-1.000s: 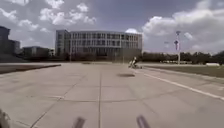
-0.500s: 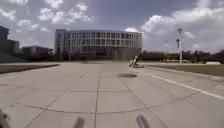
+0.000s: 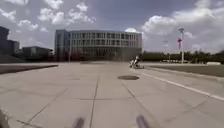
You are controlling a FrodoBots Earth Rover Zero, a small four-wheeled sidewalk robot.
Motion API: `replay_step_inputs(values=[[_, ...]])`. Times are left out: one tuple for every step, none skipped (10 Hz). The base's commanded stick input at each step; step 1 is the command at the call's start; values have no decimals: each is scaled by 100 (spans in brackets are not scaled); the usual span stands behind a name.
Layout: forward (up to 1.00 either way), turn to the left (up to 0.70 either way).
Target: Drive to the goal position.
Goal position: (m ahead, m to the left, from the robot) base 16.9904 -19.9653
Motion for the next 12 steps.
replay_step_inputs(values=[[70, 0], [70, 0], [70, 0], [70, 0], [70, 0], [70, 0], [70, 0], [70, 0], [70, 0], [70, 0], [70, 0], [70, 0]])
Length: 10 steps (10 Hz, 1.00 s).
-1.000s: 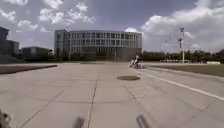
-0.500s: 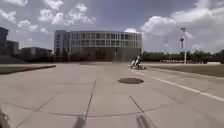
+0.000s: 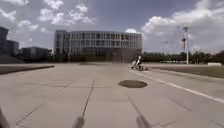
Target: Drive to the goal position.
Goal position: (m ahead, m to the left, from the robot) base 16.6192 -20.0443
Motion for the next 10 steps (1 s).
replay_step_inputs(values=[[70, 0], [70, 0], [70, 0], [70, 0], [70, 0], [70, 0], [70, 0], [70, 0], [70, 0], [70, 0]])
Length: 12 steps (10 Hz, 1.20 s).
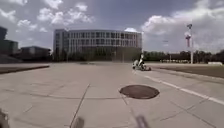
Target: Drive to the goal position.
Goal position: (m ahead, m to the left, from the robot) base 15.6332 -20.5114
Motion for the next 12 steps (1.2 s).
replay_step_inputs(values=[[70, 0], [70, 0], [70, 0], [70, 0], [70, 0], [70, 0], [70, 0], [70, 0], [70, 0], [70, 0], [70, 0], [70, 0]])
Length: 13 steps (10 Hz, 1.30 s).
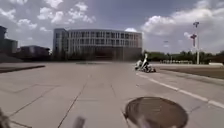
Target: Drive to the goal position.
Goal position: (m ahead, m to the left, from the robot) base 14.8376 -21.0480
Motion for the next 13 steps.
replay_step_inputs(values=[[70, 0], [70, 0], [70, 0], [70, 0], [70, 0], [70, 0], [70, 0], [70, 0], [70, 0], [70, 0], [70, 0], [70, 0], [70, 0]])
